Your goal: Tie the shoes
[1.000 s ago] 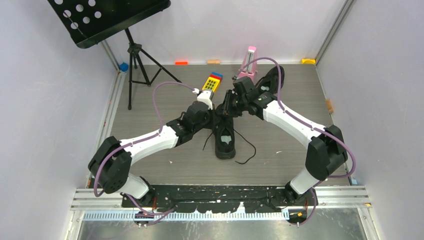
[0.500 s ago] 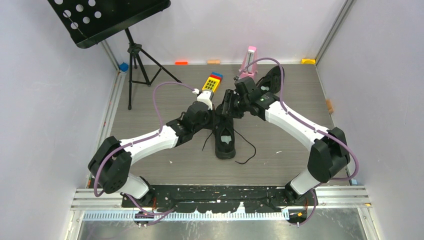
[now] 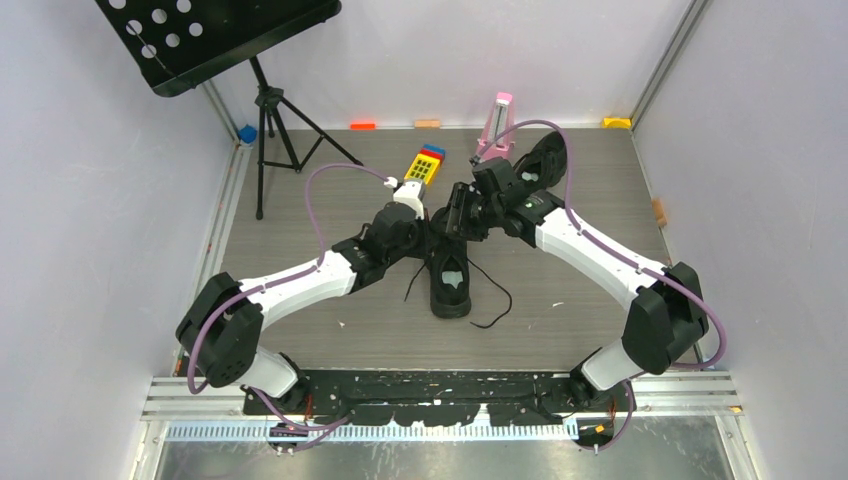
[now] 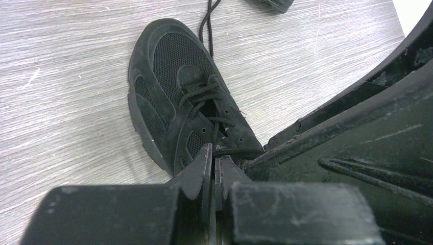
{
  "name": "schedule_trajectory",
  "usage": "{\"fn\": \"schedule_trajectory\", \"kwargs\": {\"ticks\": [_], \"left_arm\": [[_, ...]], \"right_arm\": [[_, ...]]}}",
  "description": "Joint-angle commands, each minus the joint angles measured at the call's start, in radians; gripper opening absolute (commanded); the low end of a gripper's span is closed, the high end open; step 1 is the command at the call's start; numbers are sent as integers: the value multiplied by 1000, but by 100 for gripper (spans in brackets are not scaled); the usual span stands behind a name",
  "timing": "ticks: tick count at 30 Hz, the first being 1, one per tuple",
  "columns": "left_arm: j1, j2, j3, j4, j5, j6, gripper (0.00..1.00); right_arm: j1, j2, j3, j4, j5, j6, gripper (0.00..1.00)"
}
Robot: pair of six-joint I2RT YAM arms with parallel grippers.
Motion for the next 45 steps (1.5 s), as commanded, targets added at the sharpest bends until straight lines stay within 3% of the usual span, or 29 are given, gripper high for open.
{"fn": "schedule_trajectory", "kwargs": {"ticks": [1,11,14,18,25,32,41,45], "left_arm": [[4,-41,32,23,-8,12,0],[4,-48,29,25,-1,18,0],[4,-56,16,21,2,19,1],[4,-90,-29,29,-9,21,17],[4,-142,-55,-41,-30,38,43],[4,-113,-56,24,7,60,55],[3,-32,-38,132,49,54,55],[0,-10,-48,181,29,29,48]], "right_arm": [[7,12,17,46,-17,11,43],[7,41,51,52,-16,2,21],[7,44,59,52,-17,-1,10],[6,44,67,43,-8,-14,2],[7,57,81,39,-8,-29,1],[7,63,86,39,-16,-28,1],[7,62,82,39,-24,-23,1],[6,60,81,40,-26,-21,1]]}}
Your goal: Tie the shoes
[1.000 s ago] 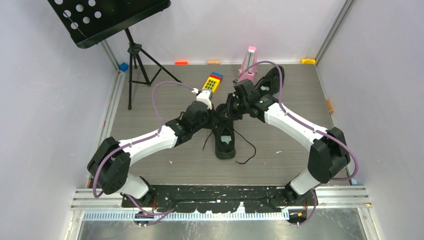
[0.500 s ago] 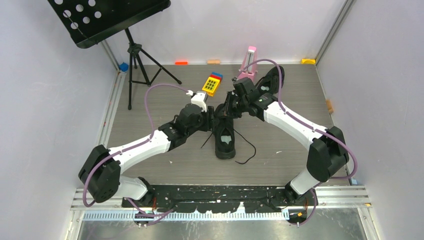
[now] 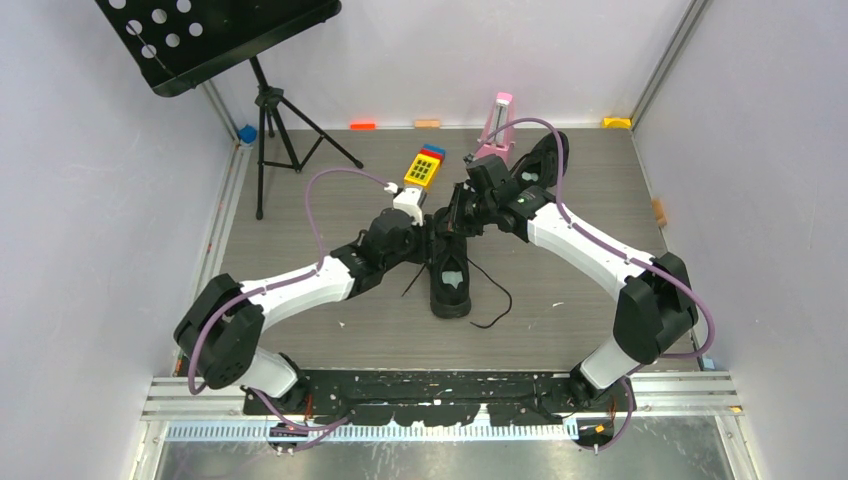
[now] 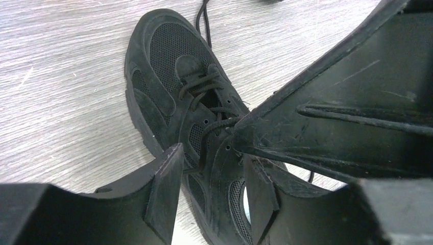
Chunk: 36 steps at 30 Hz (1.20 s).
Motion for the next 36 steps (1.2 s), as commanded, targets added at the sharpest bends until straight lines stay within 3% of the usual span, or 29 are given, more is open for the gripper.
{"fn": "schedule_trajectory", "kwargs": {"ticks": [1,7,11,18,25,30,33,36], "left_arm": [[-4,11,14,131,-15,-22,47],[-10,26,6,189,-33,-48,41],[-14,37,2,187,-53,-58,21],[-13,34,-25,150,-90,-46,0],[-13,23,-29,127,-56,-6,0],[-13,12,-43,133,-15,4,0],[-13,12,-47,141,15,28,0],[-13,10,-53,142,32,47,0]], "right_arm": [[6,-3,42,25,-13,-7,0],[7,-11,26,38,0,3,0],[6,-18,19,41,12,7,0],[5,-62,-11,41,86,6,0],[-1,-107,-40,41,126,0,1],[-11,-160,-81,41,160,-7,17],[-22,-196,-117,38,179,4,19],[-29,-238,-151,29,237,16,28]]}}
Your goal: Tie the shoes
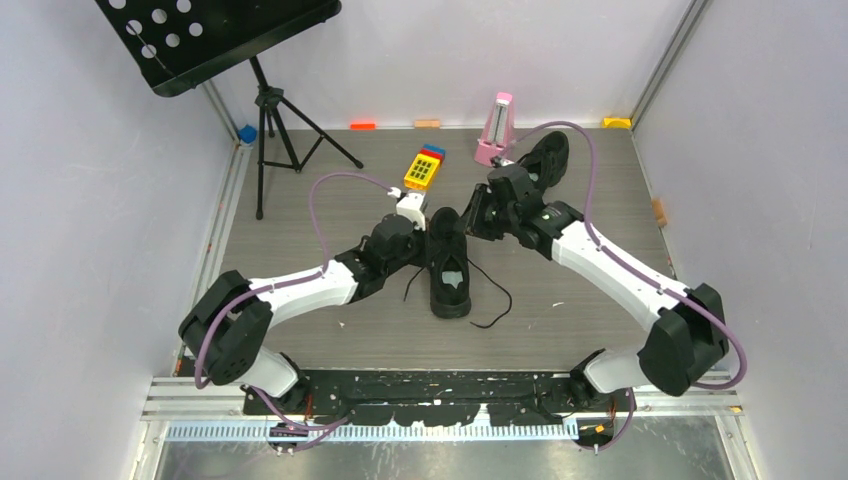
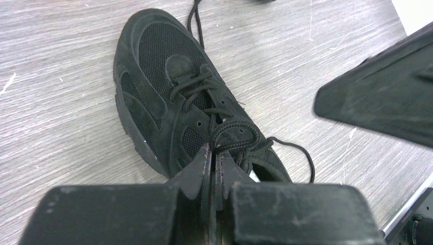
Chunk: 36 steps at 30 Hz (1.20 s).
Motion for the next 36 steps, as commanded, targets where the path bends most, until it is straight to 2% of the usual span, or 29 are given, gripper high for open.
{"fn": "schedule_trajectory", "kwargs": {"ticks": [1,7,8,10,11,16,18,21,29,33,36], "left_arm": [[3,-29,-10,27,42,57,0],[2,-42,-1,4,83,153,0],[3,-43,-1,5,87,167,0],[4,-40,2,8,95,190,0],[4,-37,6,5,97,201,0],[4,-47,-13,44,100,231,0],[4,-53,-17,46,133,251,0],[5,-59,-24,47,147,272,0],[6,-74,-73,104,178,271,0],[7,-86,-76,92,174,271,0],[7,-92,-76,87,172,273,0]], "right_arm": [[-13,-96,-52,16,113,13,32],[-16,-212,-167,-8,170,53,66],[-16,-237,-190,-28,216,132,71],[-15,-282,-225,-161,402,386,77],[-15,-308,-264,-185,430,470,77],[-15,-380,-447,-70,396,716,77],[-15,-347,-481,-33,353,791,77],[-4,-277,-504,-10,318,901,71],[-2,-115,-541,179,282,1095,70],[-2,-60,-580,258,312,1208,62],[-2,-11,-584,316,312,1231,54]]}}
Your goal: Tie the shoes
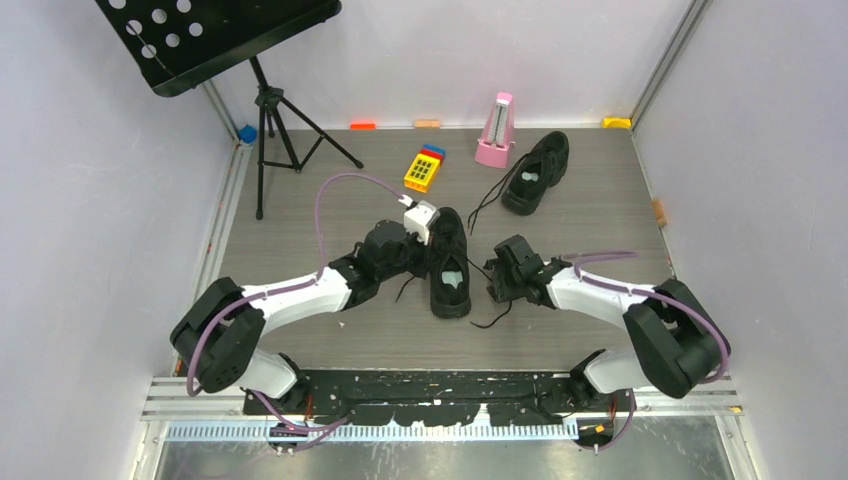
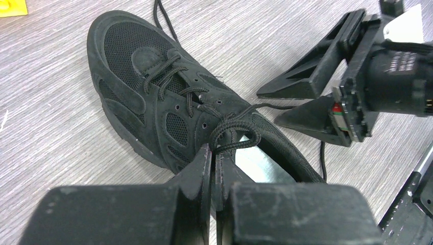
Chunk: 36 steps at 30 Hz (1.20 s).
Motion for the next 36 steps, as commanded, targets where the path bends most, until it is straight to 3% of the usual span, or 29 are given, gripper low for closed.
{"fn": "schedule_trajectory", "kwargs": {"ticks": [1,2,3,4,9,12,21,23,27,32,36], "left_arm": [[6,-48,-6,41,11,24,0],[6,-52,-6,38,10,26,0],[6,-54,-6,35,8,27,0],[6,-56,-7,32,3,27,0],[43,-44,-8,16,1,-14,0],[71,-37,-5,-6,3,-35,0],[73,-32,11,-53,-19,-5,0],[72,-35,14,-46,-7,16,0],[70,-27,61,-99,26,51,0],[33,-3,164,-240,-29,137,0],[26,30,212,-264,-31,179,0]], "right_arm": [[3,59,-3,120,40,117,48],[3,64,3,119,45,113,32],[3,63,6,118,60,105,5],[3,53,10,106,85,93,1],[-25,-84,51,-88,269,-35,0],[-82,-175,32,-108,315,-151,0],[-145,-137,168,-137,161,-674,0],[-155,-174,152,-46,69,-789,0],[-214,-228,150,110,-278,-967,0],[-226,-136,255,111,-586,-1044,0],[-226,-80,273,192,-727,-1056,0]]}}
